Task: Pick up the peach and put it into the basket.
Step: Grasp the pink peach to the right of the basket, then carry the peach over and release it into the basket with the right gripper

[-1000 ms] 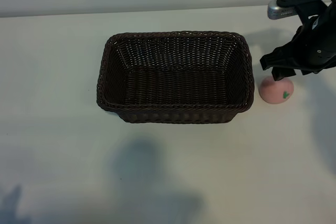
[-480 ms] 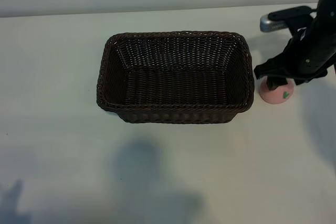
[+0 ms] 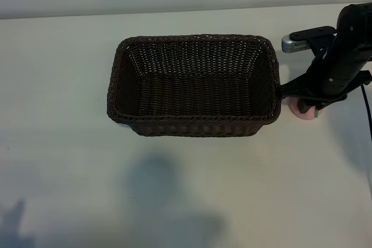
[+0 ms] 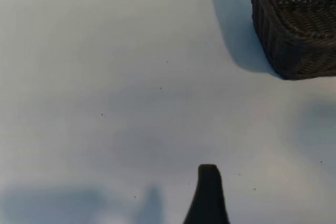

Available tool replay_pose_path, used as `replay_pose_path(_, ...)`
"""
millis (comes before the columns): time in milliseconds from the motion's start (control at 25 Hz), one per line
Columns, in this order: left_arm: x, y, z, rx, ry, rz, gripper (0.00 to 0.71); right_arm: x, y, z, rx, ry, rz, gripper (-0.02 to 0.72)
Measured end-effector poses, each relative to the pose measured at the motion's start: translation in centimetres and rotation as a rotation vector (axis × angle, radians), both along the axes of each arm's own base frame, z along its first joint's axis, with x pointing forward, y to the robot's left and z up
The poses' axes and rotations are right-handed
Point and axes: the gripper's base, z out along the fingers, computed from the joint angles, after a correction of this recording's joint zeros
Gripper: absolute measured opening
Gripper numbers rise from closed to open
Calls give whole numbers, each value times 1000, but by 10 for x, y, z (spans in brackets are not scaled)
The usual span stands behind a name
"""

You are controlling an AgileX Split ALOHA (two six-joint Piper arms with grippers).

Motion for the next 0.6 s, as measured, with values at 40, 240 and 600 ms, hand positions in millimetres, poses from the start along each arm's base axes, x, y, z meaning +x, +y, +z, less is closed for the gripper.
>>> replay_pose_path(40, 0, 0, 0, 0, 0, 0, 591, 0, 0, 0, 1, -1, -1, 143)
replay_pose_path(240, 0, 0, 0, 0, -3, 0, 591, 2, 0, 3, 5, -6, -5, 42)
replay_pose_path(600, 0, 0, 0, -1, -4, 0, 590, 15, 3, 63, 22, -103, 4, 41)
